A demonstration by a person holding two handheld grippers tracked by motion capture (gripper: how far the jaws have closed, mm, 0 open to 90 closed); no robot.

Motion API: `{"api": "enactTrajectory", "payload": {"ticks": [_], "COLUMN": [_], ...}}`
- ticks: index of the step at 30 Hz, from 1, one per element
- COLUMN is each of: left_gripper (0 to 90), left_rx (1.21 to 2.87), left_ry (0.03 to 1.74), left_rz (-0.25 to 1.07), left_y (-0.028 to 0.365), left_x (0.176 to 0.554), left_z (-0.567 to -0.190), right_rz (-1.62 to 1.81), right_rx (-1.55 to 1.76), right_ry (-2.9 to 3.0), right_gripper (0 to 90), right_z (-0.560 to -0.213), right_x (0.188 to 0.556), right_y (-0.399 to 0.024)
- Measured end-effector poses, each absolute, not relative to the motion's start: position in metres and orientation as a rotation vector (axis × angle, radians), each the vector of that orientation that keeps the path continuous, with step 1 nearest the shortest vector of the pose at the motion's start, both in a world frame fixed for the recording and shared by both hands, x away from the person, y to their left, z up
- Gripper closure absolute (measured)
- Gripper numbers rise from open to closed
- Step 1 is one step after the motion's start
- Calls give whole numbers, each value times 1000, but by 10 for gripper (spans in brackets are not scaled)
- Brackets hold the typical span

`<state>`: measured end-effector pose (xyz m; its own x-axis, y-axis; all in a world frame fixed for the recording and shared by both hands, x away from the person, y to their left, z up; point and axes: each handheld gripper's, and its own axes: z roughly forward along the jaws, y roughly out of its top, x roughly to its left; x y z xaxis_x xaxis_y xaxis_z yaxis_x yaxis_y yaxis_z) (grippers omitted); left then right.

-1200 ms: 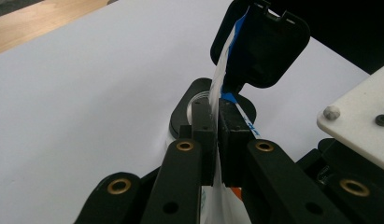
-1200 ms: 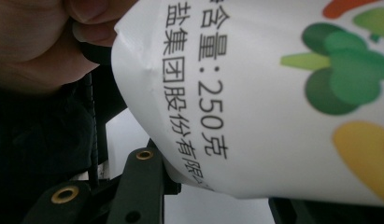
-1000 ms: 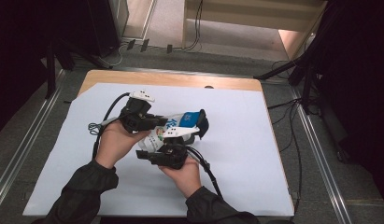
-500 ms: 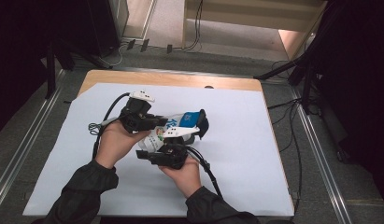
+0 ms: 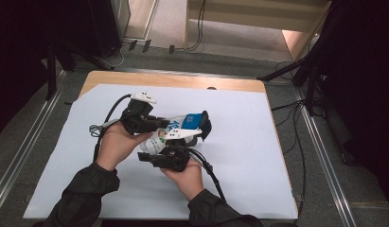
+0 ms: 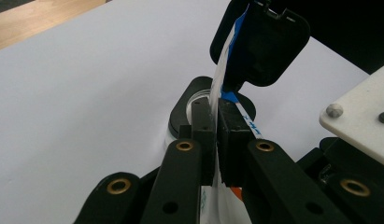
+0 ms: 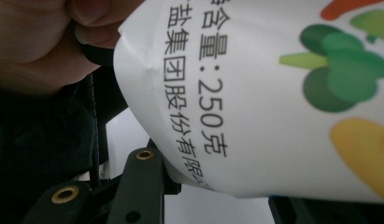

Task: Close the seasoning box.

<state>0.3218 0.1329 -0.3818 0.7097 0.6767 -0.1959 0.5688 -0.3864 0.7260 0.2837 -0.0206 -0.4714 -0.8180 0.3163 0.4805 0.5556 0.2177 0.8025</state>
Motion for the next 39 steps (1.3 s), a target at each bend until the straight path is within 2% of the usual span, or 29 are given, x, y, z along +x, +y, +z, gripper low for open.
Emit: {"api": "enactTrajectory", "payload": {"ticks": [12, 39], "left_gripper": [876, 851], "left_rx": [2104, 2118], "left_ry": [943, 938], "left_rz": [106, 59], "left_y": [136, 138], "left_x": [322, 328], "left_z": [-387, -394], "right_rz": [-1651, -1608], "right_rx": [-849, -869], "right_ry": [-2296, -2356], "right_gripper": [681, 719], "right_z": [-486, -507], "right_x": [281, 280], "right_y": [-19, -21]}}
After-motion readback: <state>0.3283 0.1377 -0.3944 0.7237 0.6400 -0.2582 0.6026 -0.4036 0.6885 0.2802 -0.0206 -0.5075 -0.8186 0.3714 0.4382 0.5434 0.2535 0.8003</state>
